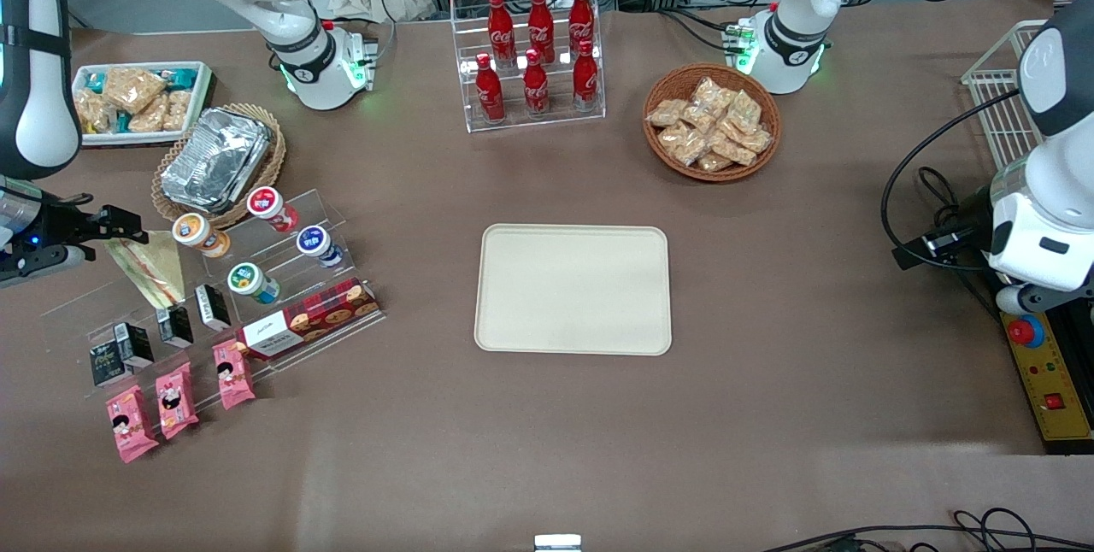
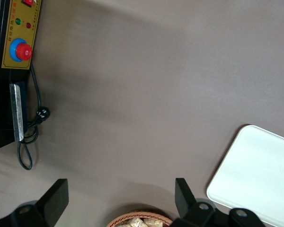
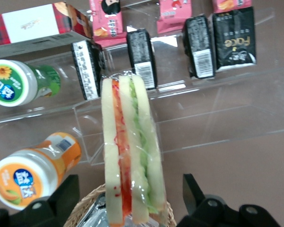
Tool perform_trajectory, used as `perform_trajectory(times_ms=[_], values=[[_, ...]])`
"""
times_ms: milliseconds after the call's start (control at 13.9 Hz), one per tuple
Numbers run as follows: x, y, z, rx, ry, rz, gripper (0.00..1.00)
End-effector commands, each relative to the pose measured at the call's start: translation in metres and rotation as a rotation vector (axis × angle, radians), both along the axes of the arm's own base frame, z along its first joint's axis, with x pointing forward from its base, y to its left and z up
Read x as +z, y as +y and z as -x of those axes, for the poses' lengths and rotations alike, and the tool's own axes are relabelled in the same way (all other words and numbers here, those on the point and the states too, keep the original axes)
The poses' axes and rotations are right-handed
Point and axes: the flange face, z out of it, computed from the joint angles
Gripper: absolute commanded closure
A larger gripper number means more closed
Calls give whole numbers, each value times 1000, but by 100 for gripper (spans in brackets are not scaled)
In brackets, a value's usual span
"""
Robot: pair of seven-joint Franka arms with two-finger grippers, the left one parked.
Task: Place sandwich on tray
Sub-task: 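Close the right gripper on the wrapped sandwich and lift it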
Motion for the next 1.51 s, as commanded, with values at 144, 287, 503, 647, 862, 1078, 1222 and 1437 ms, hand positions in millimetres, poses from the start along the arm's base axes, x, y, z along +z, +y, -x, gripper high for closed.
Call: perform_trajectory(times_ms=[144, 287, 503, 647, 862, 1078, 1222, 1437], values=[[-17, -4, -1, 12, 0, -27, 3], [-23, -4, -3, 12, 6, -26, 4], [-37, -7, -7, 9, 7, -15, 4], [-39, -7, -7, 9, 10, -15, 7], [-40, -6, -6, 8, 22, -21, 21], [-36, -5, -5, 9, 33, -28, 42], [-34, -2, -4, 13, 46, -36, 54], [-28, 1, -10, 25, 37, -30, 64]])
